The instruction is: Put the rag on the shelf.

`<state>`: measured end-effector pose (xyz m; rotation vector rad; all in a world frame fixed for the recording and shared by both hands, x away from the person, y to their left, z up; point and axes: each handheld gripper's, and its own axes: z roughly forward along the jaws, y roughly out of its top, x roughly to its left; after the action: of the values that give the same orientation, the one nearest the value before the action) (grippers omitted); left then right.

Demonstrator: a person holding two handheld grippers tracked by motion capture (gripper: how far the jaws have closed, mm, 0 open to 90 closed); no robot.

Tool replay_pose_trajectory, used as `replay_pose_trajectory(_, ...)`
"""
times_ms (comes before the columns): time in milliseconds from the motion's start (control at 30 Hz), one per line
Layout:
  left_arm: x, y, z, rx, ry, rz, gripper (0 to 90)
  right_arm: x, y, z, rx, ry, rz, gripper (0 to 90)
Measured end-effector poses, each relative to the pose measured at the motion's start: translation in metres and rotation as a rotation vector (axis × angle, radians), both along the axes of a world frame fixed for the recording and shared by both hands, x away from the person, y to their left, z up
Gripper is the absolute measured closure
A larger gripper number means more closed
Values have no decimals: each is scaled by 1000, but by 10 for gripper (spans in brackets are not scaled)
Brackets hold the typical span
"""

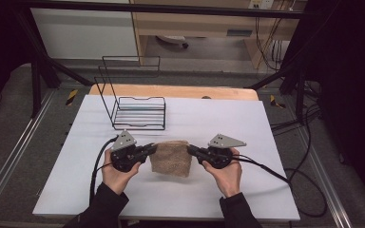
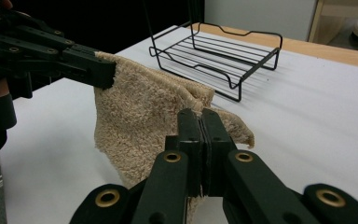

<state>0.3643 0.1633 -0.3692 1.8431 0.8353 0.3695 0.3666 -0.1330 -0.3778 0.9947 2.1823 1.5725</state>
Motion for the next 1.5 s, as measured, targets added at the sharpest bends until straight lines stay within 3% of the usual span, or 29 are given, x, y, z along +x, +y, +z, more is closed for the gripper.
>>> replay_pose_trajectory(767,-2,10,26,-38,-115,50,847,3,13,27,26,-125,-8,890)
replay_pose_trajectory(1500,1,23,52,-87,-207,100,847,7,30,54,89,-232,-20,890)
